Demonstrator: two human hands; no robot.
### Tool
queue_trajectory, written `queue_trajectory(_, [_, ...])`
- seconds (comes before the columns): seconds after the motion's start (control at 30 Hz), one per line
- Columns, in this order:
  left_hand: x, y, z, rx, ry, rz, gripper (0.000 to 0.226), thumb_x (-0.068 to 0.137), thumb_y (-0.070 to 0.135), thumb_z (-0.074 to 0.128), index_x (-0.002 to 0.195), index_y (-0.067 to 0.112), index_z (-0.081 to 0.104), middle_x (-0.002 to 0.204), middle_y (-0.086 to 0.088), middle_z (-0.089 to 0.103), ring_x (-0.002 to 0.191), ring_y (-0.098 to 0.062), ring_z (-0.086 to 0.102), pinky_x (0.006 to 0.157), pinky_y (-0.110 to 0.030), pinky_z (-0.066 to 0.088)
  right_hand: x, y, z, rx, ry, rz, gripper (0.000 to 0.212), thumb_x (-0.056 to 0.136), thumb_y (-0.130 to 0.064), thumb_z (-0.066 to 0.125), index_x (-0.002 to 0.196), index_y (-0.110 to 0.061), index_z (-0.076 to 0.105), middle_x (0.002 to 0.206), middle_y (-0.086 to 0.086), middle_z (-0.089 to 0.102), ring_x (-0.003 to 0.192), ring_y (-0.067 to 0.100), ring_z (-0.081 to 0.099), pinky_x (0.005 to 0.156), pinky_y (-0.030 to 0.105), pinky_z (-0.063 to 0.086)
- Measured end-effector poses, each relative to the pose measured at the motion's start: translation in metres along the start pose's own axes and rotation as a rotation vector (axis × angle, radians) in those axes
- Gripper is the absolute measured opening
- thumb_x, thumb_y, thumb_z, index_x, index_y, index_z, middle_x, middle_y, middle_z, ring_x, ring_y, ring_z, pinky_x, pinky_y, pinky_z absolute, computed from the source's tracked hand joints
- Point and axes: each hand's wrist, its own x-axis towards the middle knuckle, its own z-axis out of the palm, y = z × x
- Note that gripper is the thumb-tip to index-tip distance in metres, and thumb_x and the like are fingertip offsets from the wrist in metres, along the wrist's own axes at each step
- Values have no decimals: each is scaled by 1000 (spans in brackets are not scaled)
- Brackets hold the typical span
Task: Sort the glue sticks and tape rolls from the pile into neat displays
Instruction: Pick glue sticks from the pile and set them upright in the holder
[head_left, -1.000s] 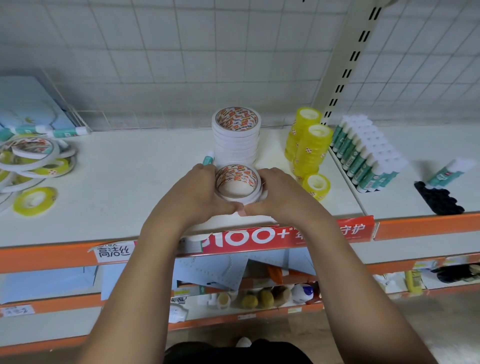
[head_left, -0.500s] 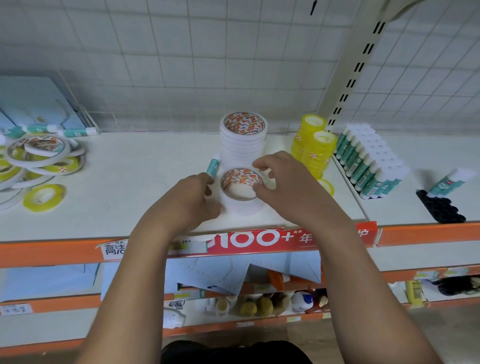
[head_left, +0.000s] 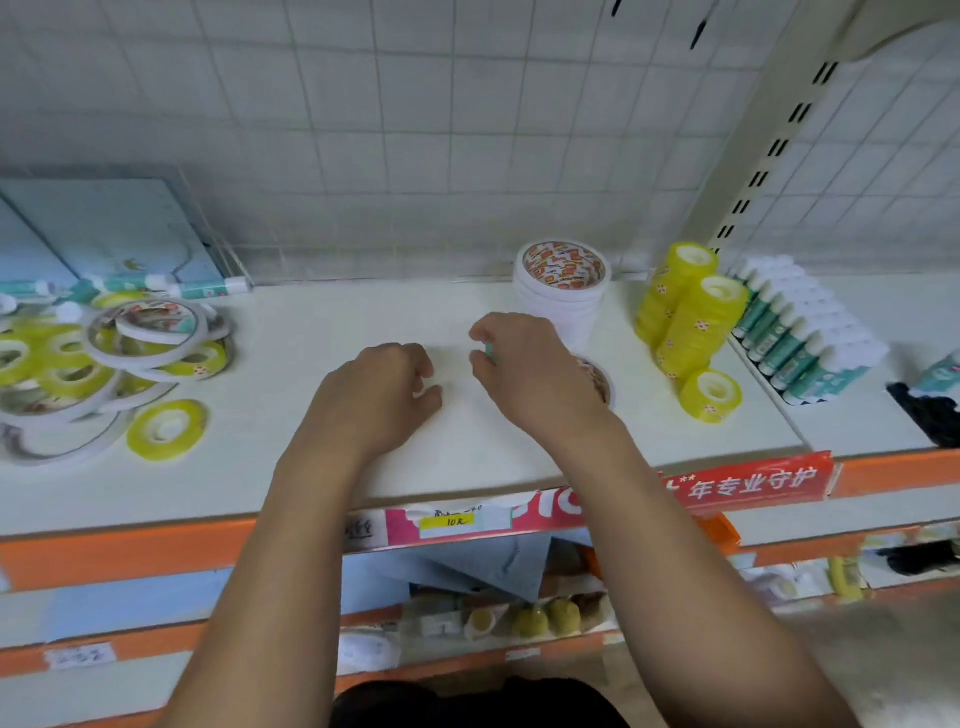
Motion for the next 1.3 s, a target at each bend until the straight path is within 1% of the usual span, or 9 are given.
queue_trajectory(0.17, [10, -22, -14, 20, -38, 63, 30, 91, 40, 57, 116, 24, 60, 108, 9, 64, 97, -16, 59, 75, -30, 42, 26, -27, 28, -312, -74, 122, 15, 95, -6, 46, 106, -4, 57, 108, 14, 64, 103, 31, 60, 89, 35, 39])
queue_trajectory(0.23, [13, -31, -18, 13, -50, 80, 29, 91, 40, 56, 116, 25, 60, 108, 9, 63, 96, -16, 58, 75, -30, 42, 33, -34, 35, -328, -49, 174, 18, 91, -1, 47, 106, -6, 57, 109, 12, 64, 103, 29, 60, 90, 35, 40])
queue_trajectory(0.37, [15, -49, -26, -10, -70, 93, 28, 91, 39, 55, 114, 25, 60, 107, 9, 62, 92, -15, 57, 72, -29, 38, 40, -45, 46, -200, 57, 304, 31, 87, 2, 55, 117, -4, 55, 118, 17, 53, 109, 30, 51, 95, 34, 41])
queue_trajectory(0.53, [15, -70, -32, 3, -92, 93, 26, 91, 38, 56, 112, 24, 60, 106, 8, 62, 94, -17, 57, 76, -31, 44, 42, -58, 55, -244, -7, 385, 30, 86, 6, 49, 116, 2, 48, 116, 20, 51, 108, 35, 50, 92, 37, 41])
queue_trajectory(0.67, [14, -84, -38, 19, -52, 77, 25, 91, 37, 55, 111, 24, 61, 106, 9, 63, 95, -17, 58, 75, -31, 45, 49, -70, 61, -88, -62, 339, 25, 88, 4, 49, 113, 2, 50, 113, 21, 55, 103, 33, 54, 80, 30, 39])
queue_trajectory(0.73, [12, -92, -44, 39, -7, 73, 25, 92, 37, 54, 111, 23, 62, 107, 8, 64, 97, -17, 59, 77, -33, 48, 55, -82, 64, 13, -75, 266, 24, 86, 0, 53, 110, 1, 55, 109, 19, 57, 101, 31, 54, 80, 30, 42])
queue_trajectory(0.9, [3, -122, -66, 109, 156, 57, 22, 90, 31, 55, 107, 21, 67, 105, -1, 66, 97, -25, 60, 79, -39, 50, 73, -127, 66, 178, 0, 80, 31, 82, 0, 55, 112, -8, 58, 105, 12, 57, 92, 27, 56, 71, 29, 43])
queue_trajectory(1.1, [10, -163, -84, 191, 252, 9, 28, 89, 27, 55, 112, 19, 67, 111, -6, 62, 104, -31, 57, 84, -42, 47, 88, -164, 79, 209, 11, -21, 33, 81, 2, 55, 113, -8, 56, 105, 14, 57, 94, 29, 54, 75, 34, 43])
queue_trajectory(1.3, [46, -186, -93, 249, 205, -37, 26, 92, 23, 49, 109, 11, 65, 112, -12, 60, 103, -35, 55, 83, -43, 46, 106, -181, 88, 175, 17, -24, 39, 81, 5, 53, 115, -11, 58, 107, 13, 57, 96, 31, 54, 82, 43, 47])
